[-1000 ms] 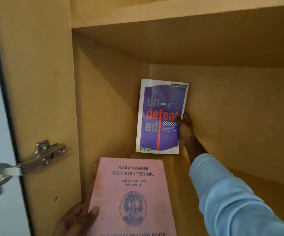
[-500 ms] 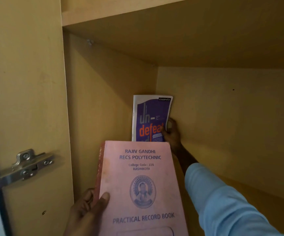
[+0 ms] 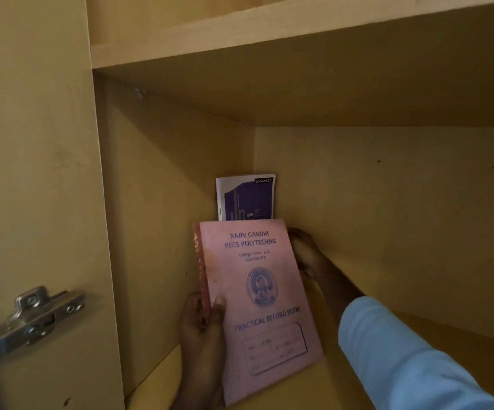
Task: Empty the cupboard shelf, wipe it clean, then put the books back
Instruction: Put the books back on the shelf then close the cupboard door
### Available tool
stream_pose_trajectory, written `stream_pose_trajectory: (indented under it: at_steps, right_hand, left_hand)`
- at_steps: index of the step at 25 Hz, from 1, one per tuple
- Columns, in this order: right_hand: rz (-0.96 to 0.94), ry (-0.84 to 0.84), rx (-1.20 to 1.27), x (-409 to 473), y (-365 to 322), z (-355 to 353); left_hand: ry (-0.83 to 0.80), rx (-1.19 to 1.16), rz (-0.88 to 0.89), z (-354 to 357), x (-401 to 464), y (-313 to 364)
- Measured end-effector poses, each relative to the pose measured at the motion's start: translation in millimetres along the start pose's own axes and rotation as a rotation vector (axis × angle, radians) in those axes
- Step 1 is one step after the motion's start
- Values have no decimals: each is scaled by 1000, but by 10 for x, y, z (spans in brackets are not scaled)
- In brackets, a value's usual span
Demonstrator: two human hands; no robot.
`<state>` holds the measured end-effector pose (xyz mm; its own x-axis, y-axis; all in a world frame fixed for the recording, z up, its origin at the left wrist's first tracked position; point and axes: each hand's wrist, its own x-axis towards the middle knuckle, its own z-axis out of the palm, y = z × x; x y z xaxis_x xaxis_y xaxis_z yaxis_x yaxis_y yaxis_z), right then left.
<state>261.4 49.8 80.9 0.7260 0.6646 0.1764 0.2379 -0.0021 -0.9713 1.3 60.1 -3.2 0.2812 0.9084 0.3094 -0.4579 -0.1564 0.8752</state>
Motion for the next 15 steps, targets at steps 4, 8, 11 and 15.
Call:
stream_pose_trajectory:
  at_steps: [4, 8, 11, 15]
  right_hand:
    - [-210, 437, -233, -268, 22, -204]
    - [-488, 452, -403, -1018, 231, 87]
    - [-424, 256, -159, -1327, 128, 346]
    - [-275, 411, -65, -1373, -37, 434]
  left_hand:
    - [-9, 107, 164, 248, 55, -6]
    - [-46, 222, 287, 606, 102, -55]
    - [-159, 243, 276, 793, 25, -83]
    - [-518, 282, 273, 762, -37, -143]
